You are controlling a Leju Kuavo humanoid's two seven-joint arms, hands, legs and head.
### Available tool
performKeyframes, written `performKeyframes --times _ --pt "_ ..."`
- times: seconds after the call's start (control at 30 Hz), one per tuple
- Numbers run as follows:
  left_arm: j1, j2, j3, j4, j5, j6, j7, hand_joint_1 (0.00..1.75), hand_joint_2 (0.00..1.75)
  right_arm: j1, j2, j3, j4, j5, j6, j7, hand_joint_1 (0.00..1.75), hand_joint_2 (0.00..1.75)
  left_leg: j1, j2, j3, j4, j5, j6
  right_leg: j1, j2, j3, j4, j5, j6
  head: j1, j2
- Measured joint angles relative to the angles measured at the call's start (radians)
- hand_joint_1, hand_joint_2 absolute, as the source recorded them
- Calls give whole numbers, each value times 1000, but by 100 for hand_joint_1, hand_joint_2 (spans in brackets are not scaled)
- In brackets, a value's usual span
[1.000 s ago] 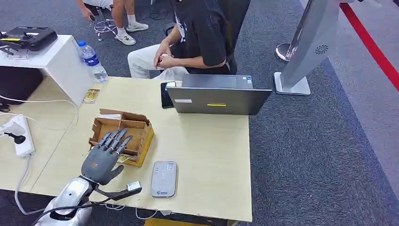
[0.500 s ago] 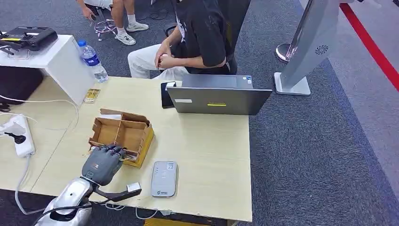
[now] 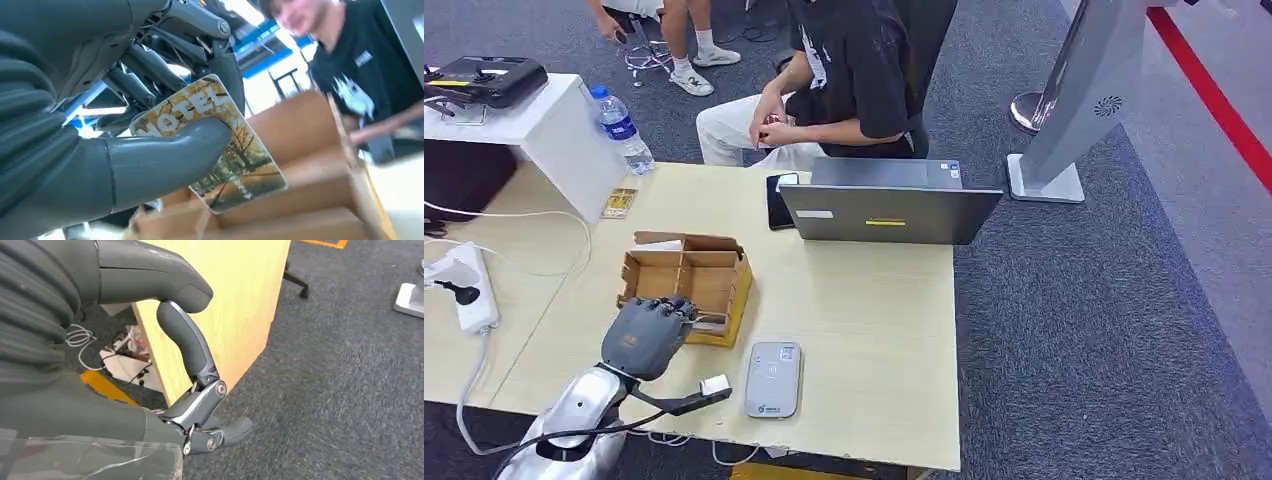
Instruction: Pass the card to the sensor for recognition and then transmit it.
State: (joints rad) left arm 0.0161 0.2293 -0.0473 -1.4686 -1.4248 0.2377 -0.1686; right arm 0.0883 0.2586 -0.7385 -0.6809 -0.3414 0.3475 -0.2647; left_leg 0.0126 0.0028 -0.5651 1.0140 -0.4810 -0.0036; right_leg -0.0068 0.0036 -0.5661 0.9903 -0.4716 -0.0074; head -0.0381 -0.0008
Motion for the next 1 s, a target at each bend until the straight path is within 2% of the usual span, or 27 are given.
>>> performKeyframes --times 0.5,1.0 --pt "-183 -18 -79 -151 35 -75 33 175 175 -2 0 7 7 50 2 3 0 175 0 0 0 1 0 0 0 0 0 0 1 0 0 0" --pt "-203 -25 -95 -173 35 -76 34 175 175 -2 0 7 10 51 2 2 0 175 0 0 0 1 0 0 0 1 0 0 1 0 0 0"
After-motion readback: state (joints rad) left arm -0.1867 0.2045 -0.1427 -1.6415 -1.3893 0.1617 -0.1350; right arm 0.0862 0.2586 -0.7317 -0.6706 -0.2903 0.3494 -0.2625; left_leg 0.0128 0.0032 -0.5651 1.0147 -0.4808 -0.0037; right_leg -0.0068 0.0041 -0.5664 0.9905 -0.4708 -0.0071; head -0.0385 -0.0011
